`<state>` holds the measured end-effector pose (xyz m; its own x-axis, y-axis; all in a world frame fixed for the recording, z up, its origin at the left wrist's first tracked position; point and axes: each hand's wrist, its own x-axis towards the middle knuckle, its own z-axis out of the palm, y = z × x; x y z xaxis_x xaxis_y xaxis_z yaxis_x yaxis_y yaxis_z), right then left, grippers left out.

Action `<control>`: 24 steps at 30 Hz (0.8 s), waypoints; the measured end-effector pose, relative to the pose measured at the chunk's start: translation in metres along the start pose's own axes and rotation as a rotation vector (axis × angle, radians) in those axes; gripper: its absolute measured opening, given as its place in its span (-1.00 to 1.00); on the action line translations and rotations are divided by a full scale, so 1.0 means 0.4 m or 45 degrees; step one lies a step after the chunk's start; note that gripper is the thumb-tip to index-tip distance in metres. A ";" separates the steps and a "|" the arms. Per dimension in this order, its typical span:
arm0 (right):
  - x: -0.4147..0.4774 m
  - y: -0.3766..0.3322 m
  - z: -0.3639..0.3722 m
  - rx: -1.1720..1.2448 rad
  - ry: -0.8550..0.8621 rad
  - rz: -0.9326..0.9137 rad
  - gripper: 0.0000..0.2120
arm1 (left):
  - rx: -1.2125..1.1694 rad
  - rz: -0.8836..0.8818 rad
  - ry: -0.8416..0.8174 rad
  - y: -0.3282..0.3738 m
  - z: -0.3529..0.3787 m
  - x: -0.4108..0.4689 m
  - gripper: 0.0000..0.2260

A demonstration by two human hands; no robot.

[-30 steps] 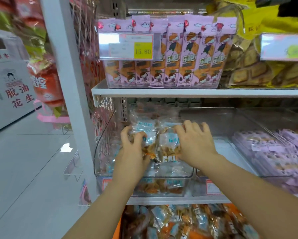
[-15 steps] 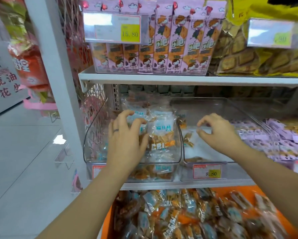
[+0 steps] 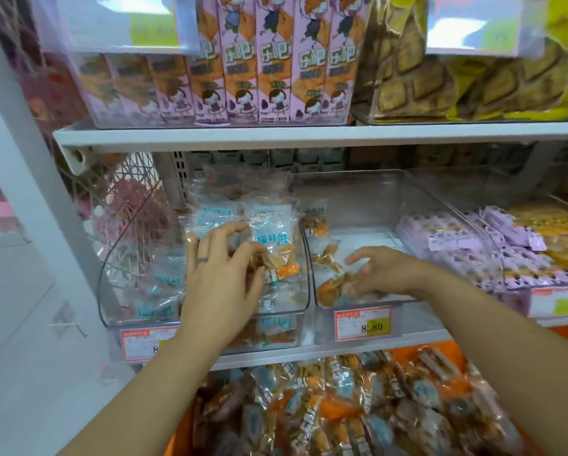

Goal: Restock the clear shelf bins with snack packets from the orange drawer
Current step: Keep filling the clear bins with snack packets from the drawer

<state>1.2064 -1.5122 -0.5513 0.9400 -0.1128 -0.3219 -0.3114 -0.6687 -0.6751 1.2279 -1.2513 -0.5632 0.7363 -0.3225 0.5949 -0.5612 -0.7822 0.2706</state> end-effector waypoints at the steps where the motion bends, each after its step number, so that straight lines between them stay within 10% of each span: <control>1: -0.012 -0.006 -0.006 0.020 0.085 -0.067 -0.51 | -0.011 -0.002 -0.008 0.000 -0.003 0.001 -0.80; 9: -0.133 -0.086 -0.057 0.019 0.652 -0.583 -0.54 | -0.105 -0.010 -0.025 0.005 -0.057 0.001 -0.76; 17: -0.198 -0.231 0.034 -0.037 0.518 -0.969 -0.58 | -1.109 -0.332 -0.291 0.050 -0.136 0.003 -0.69; 24: -0.136 -0.220 0.128 -0.338 0.506 -0.858 -0.38 | -0.756 -0.354 -0.006 -0.005 -0.107 0.000 -0.62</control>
<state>1.1756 -1.4097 -0.5083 0.9081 0.1562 0.3886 0.3331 -0.8317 -0.4441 1.2129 -1.2272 -0.5314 0.8850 -0.1543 0.4393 -0.4619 -0.4098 0.7866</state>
